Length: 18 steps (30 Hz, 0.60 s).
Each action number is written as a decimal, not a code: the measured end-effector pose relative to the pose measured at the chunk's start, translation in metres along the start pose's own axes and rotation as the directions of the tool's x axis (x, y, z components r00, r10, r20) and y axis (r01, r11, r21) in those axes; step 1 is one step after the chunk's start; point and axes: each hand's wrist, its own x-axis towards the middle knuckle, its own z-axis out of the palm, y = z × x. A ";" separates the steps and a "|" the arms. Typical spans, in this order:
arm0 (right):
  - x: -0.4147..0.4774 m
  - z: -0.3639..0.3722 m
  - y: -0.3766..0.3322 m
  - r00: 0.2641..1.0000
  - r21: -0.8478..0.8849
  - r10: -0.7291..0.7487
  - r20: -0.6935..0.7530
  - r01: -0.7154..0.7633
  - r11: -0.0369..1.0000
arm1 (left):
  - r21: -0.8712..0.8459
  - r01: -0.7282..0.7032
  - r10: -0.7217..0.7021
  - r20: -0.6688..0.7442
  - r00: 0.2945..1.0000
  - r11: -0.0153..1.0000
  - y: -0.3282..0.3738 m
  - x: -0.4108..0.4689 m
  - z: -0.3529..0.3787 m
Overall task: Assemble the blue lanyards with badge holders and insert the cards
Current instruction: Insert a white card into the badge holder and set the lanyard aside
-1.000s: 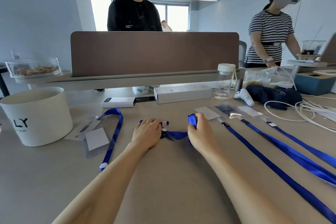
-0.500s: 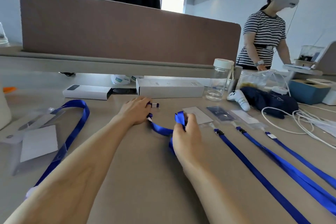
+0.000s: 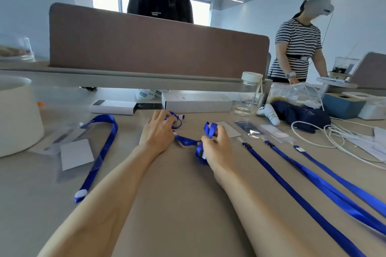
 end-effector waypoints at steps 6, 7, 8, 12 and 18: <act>-0.016 -0.006 -0.008 0.996 0.182 -0.012 0.092 -0.005 0.983 | -0.151 -0.043 0.080 0.249 0.965 0.988 0.024 -0.057 -0.041; -0.020 -0.006 -0.009 0.993 0.216 -0.018 0.115 -0.007 0.976 | -0.147 -0.029 0.068 0.267 0.961 0.989 0.028 -0.065 -0.047; -0.024 -0.005 -0.011 0.990 0.227 -0.023 0.139 -0.010 0.974 | -0.143 -0.017 0.056 0.274 0.960 0.990 0.031 -0.073 -0.052; -0.038 -0.002 -0.015 0.987 0.114 -0.067 0.147 0.050 0.992 | -0.088 0.029 -0.010 0.211 0.977 0.996 0.039 -0.101 -0.070; -0.047 0.003 -0.014 0.960 -0.119 -0.234 0.150 0.253 0.960 | -0.191 0.222 -0.224 0.010 0.974 0.956 0.042 -0.126 -0.107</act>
